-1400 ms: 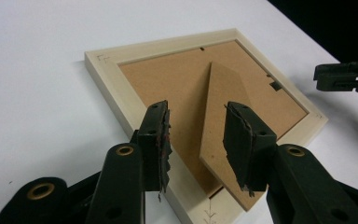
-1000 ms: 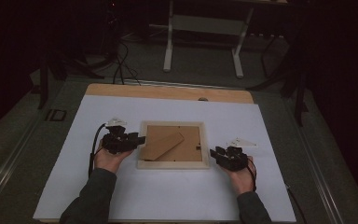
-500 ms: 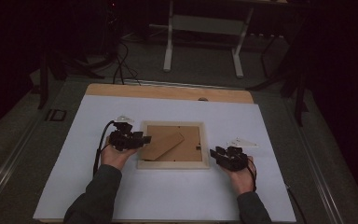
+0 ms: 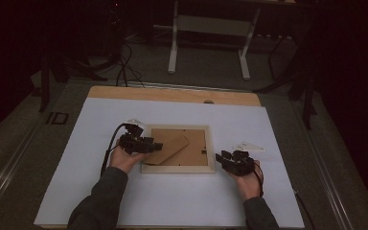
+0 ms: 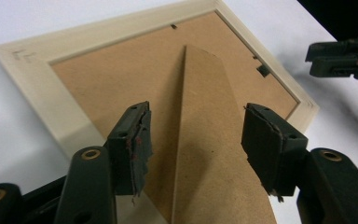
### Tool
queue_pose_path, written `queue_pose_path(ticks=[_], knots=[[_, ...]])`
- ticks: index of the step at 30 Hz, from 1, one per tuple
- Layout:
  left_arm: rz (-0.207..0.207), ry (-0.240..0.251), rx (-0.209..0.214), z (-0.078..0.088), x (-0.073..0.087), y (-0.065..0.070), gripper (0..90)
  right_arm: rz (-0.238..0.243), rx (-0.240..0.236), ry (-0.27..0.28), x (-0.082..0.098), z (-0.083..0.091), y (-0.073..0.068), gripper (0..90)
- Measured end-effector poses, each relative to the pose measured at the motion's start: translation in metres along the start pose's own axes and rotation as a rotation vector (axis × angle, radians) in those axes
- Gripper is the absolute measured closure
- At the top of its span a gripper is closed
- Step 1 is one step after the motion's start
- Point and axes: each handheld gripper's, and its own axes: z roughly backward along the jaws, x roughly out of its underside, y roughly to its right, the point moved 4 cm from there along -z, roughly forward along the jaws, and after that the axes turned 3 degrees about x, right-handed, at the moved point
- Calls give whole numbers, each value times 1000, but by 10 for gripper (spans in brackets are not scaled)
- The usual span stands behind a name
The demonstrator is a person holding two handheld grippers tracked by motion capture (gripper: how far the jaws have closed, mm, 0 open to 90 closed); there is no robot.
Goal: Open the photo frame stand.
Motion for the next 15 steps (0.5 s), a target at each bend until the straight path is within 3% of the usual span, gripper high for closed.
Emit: queue_pose_path(ticks=[6,11,15], knots=[[-18,-36,1,-8,1,2,395,-1,-1,1,0,0,0,638],[-32,-54,45,-17,0,5,364,0,-2,-4,0,0,0,636],[-47,-77,52,-22,0,7,344,-2,-4,-3,0,0,0,634]])
